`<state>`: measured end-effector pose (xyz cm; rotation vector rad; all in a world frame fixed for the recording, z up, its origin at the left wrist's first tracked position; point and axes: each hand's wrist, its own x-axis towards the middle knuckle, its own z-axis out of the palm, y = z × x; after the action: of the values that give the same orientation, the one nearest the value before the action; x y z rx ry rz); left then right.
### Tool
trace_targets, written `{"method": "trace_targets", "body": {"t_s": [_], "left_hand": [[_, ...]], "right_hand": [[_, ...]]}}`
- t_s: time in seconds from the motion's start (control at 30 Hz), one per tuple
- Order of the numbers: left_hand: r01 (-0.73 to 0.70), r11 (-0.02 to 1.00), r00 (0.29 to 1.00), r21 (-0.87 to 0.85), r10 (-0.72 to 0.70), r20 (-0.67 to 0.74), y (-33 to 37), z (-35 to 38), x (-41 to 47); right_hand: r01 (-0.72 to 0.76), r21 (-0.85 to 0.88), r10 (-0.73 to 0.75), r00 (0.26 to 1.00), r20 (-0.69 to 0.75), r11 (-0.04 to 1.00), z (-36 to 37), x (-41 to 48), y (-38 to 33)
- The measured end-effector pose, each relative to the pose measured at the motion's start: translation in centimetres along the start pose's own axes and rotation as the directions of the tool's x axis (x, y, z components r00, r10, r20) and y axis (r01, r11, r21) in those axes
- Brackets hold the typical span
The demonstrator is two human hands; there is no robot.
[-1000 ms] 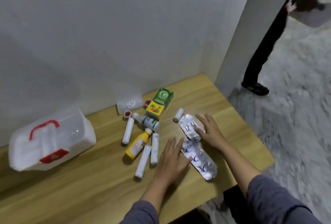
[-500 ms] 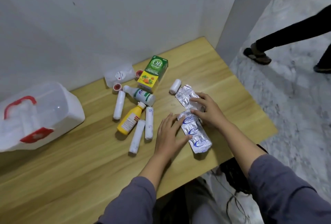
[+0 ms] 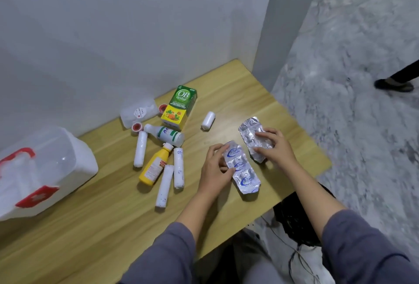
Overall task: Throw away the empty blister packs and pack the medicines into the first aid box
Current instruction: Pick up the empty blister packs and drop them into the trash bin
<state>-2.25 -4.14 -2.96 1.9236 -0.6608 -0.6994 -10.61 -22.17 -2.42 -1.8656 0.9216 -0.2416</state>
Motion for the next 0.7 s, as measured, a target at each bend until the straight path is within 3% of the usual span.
{"method": "trace_targets", "body": {"t_s": [0.2, 0.43, 0.53, 0.7], "left_hand": [[-0.148, 0.989, 0.978, -0.011, 0.148, 0.145, 5.7, 4.4, 2.8], [-0.353, 0.935, 0.849, -0.026, 0.332, 0.411, 11.8, 17.4, 5.8], [-0.371, 0.928, 0.787, -0.042, 0.338, 0.515, 12.5, 23.9, 6.3], [-0.337, 0.942, 0.699, 0.000, 0.250, 0.671, 9.3, 33.4, 5.3]], "right_hand": [[-0.075, 0.094, 0.098, 0.957, -0.274, 0.993, -7.2, -2.1, 2.1], [-0.184, 0.185, 0.258, 0.774, -0.578, 0.965, -16.5, -7.5, 9.6], [-0.278, 0.215, 0.350, 0.688, -0.636, 0.936, -18.8, -9.8, 14.3], [-0.397, 0.346, 0.525, 0.603, -0.600, 0.850, -18.9, -12.0, 22.6]]}}
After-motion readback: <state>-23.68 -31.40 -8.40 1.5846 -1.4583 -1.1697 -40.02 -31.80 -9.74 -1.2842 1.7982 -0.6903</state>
